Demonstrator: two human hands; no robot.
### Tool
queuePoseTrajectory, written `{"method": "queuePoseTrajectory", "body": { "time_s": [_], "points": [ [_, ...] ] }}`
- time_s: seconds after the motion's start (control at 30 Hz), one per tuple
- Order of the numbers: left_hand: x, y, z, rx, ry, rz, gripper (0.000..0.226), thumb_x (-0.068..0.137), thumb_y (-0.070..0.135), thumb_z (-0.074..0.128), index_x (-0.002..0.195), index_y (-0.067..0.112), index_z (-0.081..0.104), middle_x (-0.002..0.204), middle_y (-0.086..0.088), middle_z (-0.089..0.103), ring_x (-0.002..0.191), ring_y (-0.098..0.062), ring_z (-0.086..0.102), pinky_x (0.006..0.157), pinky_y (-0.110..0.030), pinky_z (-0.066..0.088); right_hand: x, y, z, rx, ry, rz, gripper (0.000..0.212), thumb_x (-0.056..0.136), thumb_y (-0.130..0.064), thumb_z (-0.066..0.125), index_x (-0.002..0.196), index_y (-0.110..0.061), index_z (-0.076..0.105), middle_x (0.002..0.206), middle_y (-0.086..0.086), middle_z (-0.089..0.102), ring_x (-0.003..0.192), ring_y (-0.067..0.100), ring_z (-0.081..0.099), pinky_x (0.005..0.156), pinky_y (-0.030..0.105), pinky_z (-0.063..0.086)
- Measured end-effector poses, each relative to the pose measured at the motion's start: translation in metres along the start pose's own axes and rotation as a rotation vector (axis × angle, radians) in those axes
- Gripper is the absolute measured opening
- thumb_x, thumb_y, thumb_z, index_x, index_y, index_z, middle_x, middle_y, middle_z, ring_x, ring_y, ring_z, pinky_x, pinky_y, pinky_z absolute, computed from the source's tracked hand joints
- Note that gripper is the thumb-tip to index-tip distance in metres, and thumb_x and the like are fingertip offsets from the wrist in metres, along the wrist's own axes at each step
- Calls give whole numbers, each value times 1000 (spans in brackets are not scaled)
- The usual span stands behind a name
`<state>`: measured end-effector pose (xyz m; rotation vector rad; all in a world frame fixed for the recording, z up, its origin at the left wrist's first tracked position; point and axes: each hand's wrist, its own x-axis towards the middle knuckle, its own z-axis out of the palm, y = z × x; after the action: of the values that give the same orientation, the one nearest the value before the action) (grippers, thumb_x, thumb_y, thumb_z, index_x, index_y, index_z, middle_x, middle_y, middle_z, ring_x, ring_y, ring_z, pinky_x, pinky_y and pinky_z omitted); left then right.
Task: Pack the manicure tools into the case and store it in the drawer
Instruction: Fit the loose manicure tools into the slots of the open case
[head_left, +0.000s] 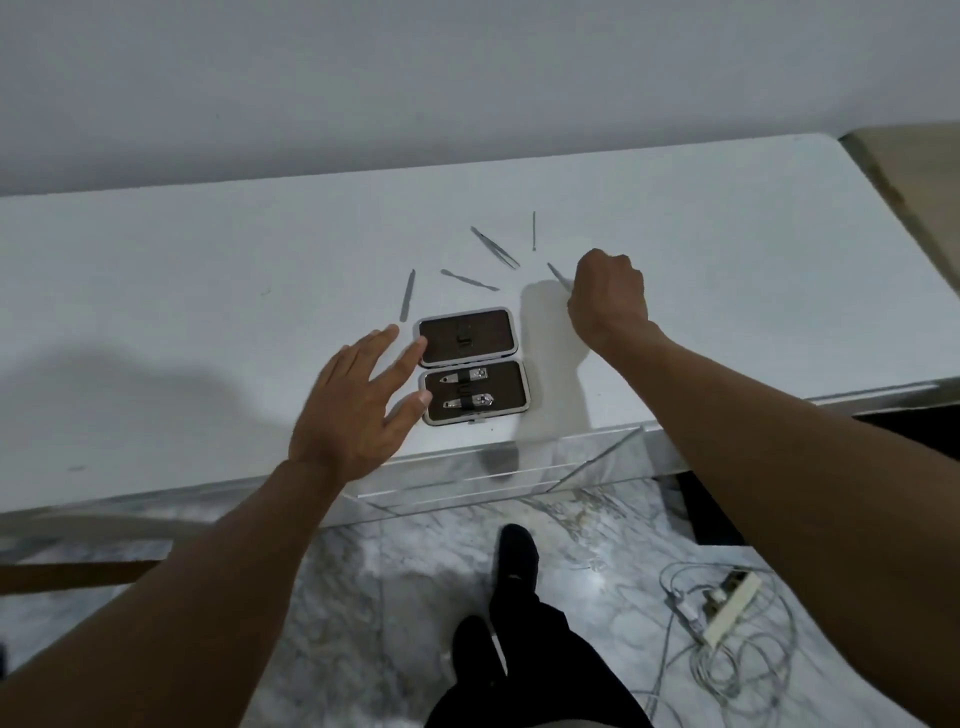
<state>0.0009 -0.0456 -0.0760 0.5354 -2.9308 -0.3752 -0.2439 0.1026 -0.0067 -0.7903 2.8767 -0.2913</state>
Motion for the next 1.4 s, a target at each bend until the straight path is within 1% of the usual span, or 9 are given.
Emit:
{"method": "queuePoseTrajectory", "body": {
  "time_s": [0.13,0.3,0.5,0.57,0.67,0.73,1.0,1.17,1.4],
  "points": [
    [1,-2,1,4,7,-1,59,96,57,29,149,32,33,156,-5,34,143,-24,29,116,-44,25,1,5,-2,6,7,53,22,82,1,67,80,-9,47,102,23,67,97,40,63,71,32,39],
    [1,-5,1,-11,7,7,62,96,59,31,150,30,32,156,-4,34,143,-23,30,116,-44,27,-9,4,-1,-36,1,55,12,83,2,65,92,-2,58,104,23,67,101,40,62,78,35,46],
    [1,-4,1,-11,18,5,62,94,60,31,149,31,34,156,-3,35,142,-23,32,115,-45,29,-11,7,-6,-5,-29,81,14,81,0,66,87,-5,55,103,24,67,100,40,63,83,38,50],
    [0,-3,1,-3,17,-3,62,95,60,30,149,31,34,156,-3,35,142,-23,32,115,-45,30,-8,5,-8,-10,-60,66,11,80,-1,65,84,-3,55,99,23,66,100,39,63,78,36,48],
    [2,-4,2,1,15,-5,61,95,60,30,149,32,33,156,-3,34,143,-23,31,114,-45,30,-4,8,-11,7,-125,80,34,79,-2,65,62,-9,37,81,15,55,92,36,60,71,31,38],
    [2,-4,2,5,17,-4,61,95,60,30,149,32,34,156,-2,34,143,-23,31,114,-45,29,-5,9,-14,53,-163,94,37,78,-7,66,60,-12,34,71,10,49,83,34,54,70,31,38],
    [2,-6,4,10,48,2,60,94,59,31,148,31,36,154,-3,37,141,-23,33,113,-42,28,-16,12,-1,14,-87,77,21,75,-23,67,84,-5,61,87,11,50,81,35,55,69,31,41],
    [2,-5,4,19,68,4,59,94,58,33,147,32,37,153,-3,38,140,-22,34,113,-41,28,-22,12,5,40,-15,1,23,71,-14,59,57,-8,42,58,9,44,64,36,48,49,27,28],
    [1,-3,3,8,75,4,59,94,56,36,147,31,39,153,-4,39,140,-23,35,113,-42,29,-28,20,13,71,41,-87,17,77,-7,59,83,8,63,83,24,70,85,44,61,71,39,50]
  ]
}}
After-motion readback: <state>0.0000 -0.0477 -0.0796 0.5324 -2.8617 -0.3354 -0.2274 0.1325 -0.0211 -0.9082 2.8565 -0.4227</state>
